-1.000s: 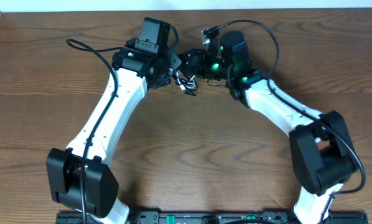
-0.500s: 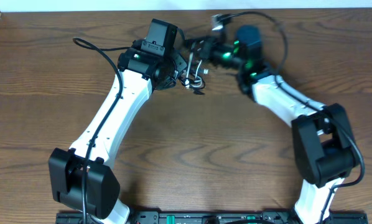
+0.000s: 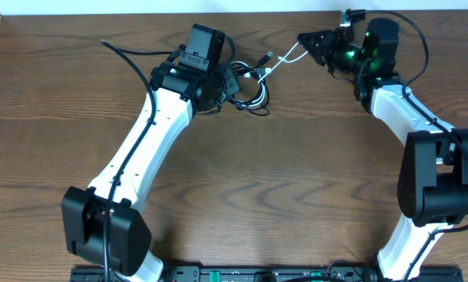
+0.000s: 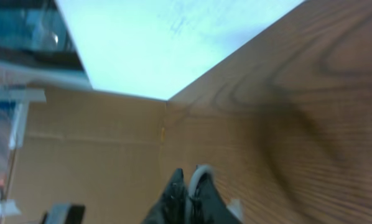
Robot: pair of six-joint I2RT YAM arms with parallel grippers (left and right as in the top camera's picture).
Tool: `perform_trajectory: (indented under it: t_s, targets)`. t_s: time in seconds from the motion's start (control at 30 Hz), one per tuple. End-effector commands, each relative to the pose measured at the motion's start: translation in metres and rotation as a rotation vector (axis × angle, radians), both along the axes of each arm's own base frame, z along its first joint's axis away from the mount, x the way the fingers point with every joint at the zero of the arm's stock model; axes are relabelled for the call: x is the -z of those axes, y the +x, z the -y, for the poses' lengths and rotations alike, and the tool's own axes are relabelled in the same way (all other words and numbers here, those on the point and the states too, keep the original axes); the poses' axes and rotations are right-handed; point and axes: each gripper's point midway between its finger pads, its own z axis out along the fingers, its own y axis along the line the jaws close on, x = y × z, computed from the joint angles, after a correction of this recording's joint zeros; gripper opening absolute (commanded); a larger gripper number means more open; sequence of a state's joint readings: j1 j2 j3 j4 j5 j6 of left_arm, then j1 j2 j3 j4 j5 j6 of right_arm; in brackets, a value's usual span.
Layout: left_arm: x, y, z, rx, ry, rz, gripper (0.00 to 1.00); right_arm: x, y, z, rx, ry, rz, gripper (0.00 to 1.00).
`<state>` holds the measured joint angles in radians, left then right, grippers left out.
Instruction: Untangle cables
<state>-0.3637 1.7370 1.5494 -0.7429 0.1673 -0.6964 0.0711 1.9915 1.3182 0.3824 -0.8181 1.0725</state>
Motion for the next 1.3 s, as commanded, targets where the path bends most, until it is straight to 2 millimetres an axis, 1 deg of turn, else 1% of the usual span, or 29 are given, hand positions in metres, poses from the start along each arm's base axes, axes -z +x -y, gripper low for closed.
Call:
perform_trajectory:
  t_s: [0.0,0.03,0.1,0.2,0.3,0.4,0.5,0.63,0.7,0.77,0.87,0.93,0.97,1.0,1.07,1.13,1.2,1.27]
  targets:
    - [-0.014,0.003,0.001,0.137,0.053,0.094,0.08,-0.012,-0.003,0.005,-0.063,-0.029,0.106,0.13]
    - [-0.015,0.005,0.001,0.163,0.065,0.113,0.07,-0.015,-0.007,0.001,-0.089,-0.024,0.118,0.16]
    - [-0.018,0.008,0.003,0.208,0.087,0.147,0.07,-0.022,-0.014,-0.005,-0.145,-0.009,0.153,0.17]
    - [-0.021,0.013,0.004,0.254,0.11,0.187,0.08,-0.039,-0.025,-0.014,-0.235,0.014,0.235,0.16]
    - [-0.023,0.015,0.005,0.263,0.112,0.205,0.08,-0.053,-0.036,-0.021,-0.296,0.03,0.284,0.14]
    - [-0.024,0.016,0.006,0.27,0.115,0.214,0.07,-0.061,-0.047,-0.027,-0.35,0.025,0.325,0.14]
    - [-0.026,0.016,0.009,0.324,0.121,0.232,0.07,-0.064,-0.058,-0.033,-0.409,0.03,0.342,0.15]
    - [-0.037,0.014,0.028,0.487,0.05,0.304,0.07,-0.061,-0.068,-0.039,-0.469,0.027,0.355,0.14]
    - [-0.044,0.016,0.031,0.537,0.016,0.345,0.07,-0.056,-0.069,-0.041,-0.476,0.014,0.358,0.14]
    - [-0.051,0.019,0.032,0.561,-0.024,0.376,0.07,-0.05,-0.067,-0.041,-0.464,-0.01,0.359,0.17]
    - [-0.061,0.022,0.027,0.576,-0.112,0.404,0.07,-0.023,-0.053,-0.032,-0.374,-0.088,0.291,0.18]
    - [-0.066,0.025,0.019,0.544,-0.167,0.394,0.07,0.0,-0.041,-0.018,-0.28,-0.169,0.219,0.19]
    - [-0.065,0.031,0.005,0.446,-0.211,0.348,0.07,0.016,-0.034,-0.007,-0.218,-0.231,0.169,0.22]
    - [-0.065,0.034,-0.003,0.378,-0.242,0.317,0.07,0.021,-0.033,-0.004,-0.206,-0.249,0.157,0.24]
    - [-0.065,0.039,-0.018,0.24,-0.31,0.249,0.08,0.023,-0.035,-0.003,-0.21,-0.254,0.151,0.3]
    - [-0.064,0.041,-0.028,0.119,-0.376,0.185,0.07,0.02,-0.04,-0.009,-0.245,-0.236,0.164,0.36]
    - [-0.064,0.043,-0.034,0.01,-0.439,0.126,0.08,0.013,-0.049,-0.022,-0.309,-0.201,0.195,0.4]
    - [-0.064,0.044,-0.036,-0.083,-0.499,0.07,0.08,0.006,-0.059,-0.036,-0.373,-0.168,0.225,0.43]
